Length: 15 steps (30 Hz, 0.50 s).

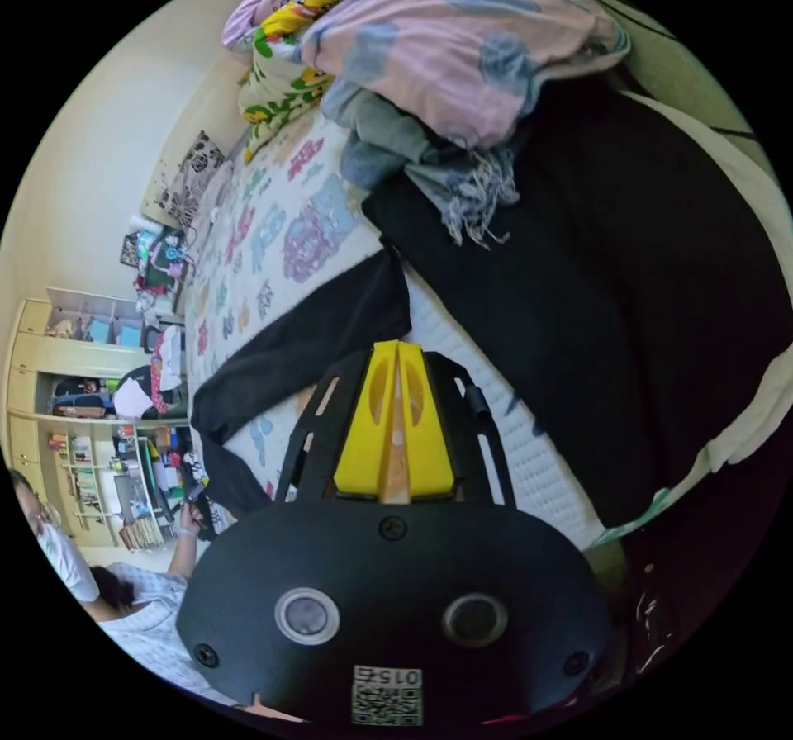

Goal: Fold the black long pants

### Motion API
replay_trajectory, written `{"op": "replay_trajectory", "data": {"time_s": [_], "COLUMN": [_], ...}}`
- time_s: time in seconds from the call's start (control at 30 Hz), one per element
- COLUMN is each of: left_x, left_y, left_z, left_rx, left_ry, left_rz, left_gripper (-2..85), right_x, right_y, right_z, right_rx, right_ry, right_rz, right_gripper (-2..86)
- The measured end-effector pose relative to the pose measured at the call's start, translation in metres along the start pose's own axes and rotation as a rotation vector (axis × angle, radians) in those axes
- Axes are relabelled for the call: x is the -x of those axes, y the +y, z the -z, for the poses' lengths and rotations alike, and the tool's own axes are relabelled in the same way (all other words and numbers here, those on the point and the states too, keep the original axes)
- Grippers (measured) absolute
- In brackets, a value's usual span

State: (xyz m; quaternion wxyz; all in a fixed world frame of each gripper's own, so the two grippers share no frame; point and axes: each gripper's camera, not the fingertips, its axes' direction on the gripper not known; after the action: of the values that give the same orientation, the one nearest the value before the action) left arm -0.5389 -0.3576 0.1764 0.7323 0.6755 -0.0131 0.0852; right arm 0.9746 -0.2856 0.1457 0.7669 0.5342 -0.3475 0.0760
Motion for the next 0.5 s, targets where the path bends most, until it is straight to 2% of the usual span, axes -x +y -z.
{"op": "replay_trajectory", "data": {"time_s": [0.07, 0.23, 0.33, 0.43, 0.5], "left_x": [0.020, 0.047, 0.063, 0.088, 0.101], "left_y": [0.002, 0.009, 0.010, 0.019, 0.035], "left_z": [-0.006, 0.003, 0.012, 0.034, 0.057], "left_rx": [0.045, 0.004, -0.001, -0.045, -0.121], "left_ry": [0.070, 0.112, 0.127, 0.290, 0.312], "left_rz": [0.039, 0.074, 0.063, 0.097, 0.117], "left_gripper": [12.0, 12.1, 8.8, 3.6, 2.5], "right_x": [0.005, 0.036, 0.057, 0.078, 0.095], "right_y": [0.030, 0.133, 0.212, 0.284, 0.321], "right_z": [-0.011, -0.007, -0.003, -0.006, -0.013], "right_rx": [0.032, 0.008, -0.031, -0.070, -0.102], "right_ry": [-0.019, -0.053, -0.046, -0.101, -0.148], "right_rz": [0.020, 0.110, 0.129, 0.117, 0.143], "right_gripper": [-0.6, -0.6, -0.5, -0.5, -0.4]}}
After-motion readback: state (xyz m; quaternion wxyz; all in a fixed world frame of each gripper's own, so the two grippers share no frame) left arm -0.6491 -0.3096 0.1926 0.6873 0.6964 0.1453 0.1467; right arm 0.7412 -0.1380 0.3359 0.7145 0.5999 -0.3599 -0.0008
